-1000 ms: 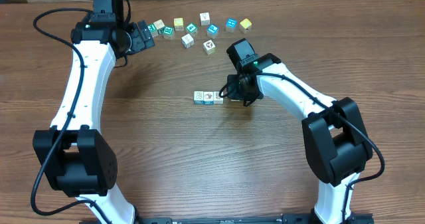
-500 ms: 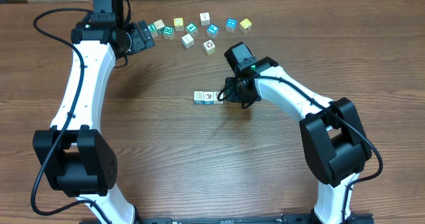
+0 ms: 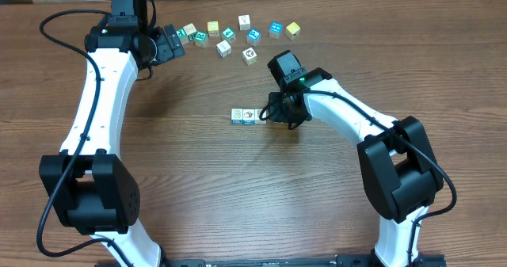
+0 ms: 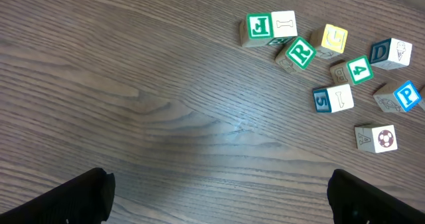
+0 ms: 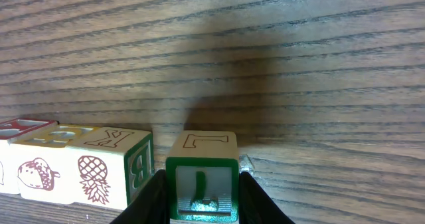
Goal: Form a horizontal line
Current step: 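Lower the L block onto the table right of the pineapple block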
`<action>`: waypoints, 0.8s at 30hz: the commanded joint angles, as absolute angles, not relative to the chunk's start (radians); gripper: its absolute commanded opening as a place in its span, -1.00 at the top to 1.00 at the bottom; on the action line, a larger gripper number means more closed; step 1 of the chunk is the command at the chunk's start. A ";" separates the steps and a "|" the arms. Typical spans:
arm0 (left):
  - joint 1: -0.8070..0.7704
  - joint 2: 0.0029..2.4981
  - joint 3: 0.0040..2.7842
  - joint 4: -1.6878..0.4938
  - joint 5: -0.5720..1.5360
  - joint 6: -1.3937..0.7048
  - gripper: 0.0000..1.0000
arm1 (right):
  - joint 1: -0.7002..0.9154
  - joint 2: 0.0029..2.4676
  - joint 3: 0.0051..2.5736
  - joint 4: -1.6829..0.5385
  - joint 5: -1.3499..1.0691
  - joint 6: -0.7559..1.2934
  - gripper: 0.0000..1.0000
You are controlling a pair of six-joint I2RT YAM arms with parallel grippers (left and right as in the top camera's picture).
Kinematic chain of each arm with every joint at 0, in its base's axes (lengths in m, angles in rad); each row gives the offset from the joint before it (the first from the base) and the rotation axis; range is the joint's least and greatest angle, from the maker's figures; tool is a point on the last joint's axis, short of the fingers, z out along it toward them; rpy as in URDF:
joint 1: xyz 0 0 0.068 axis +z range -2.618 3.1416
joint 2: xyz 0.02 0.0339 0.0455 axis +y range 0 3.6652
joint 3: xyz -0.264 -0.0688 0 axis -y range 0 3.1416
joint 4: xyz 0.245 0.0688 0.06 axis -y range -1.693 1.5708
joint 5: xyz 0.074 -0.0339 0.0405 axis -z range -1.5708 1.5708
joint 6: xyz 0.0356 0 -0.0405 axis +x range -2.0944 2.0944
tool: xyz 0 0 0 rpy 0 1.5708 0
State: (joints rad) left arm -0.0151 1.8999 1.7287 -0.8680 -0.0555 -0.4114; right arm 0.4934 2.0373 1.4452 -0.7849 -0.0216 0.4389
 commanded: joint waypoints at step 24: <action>-0.019 1.894 1.737 -0.867 -0.052 -0.403 -0.99 | 0.471 2.027 1.429 -0.709 0.038 0.496 0.05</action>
State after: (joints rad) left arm -0.0154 1.8999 1.7287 -0.8684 -0.0555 -0.4114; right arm 0.4900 2.0373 1.4429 -0.7185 -0.0101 0.4541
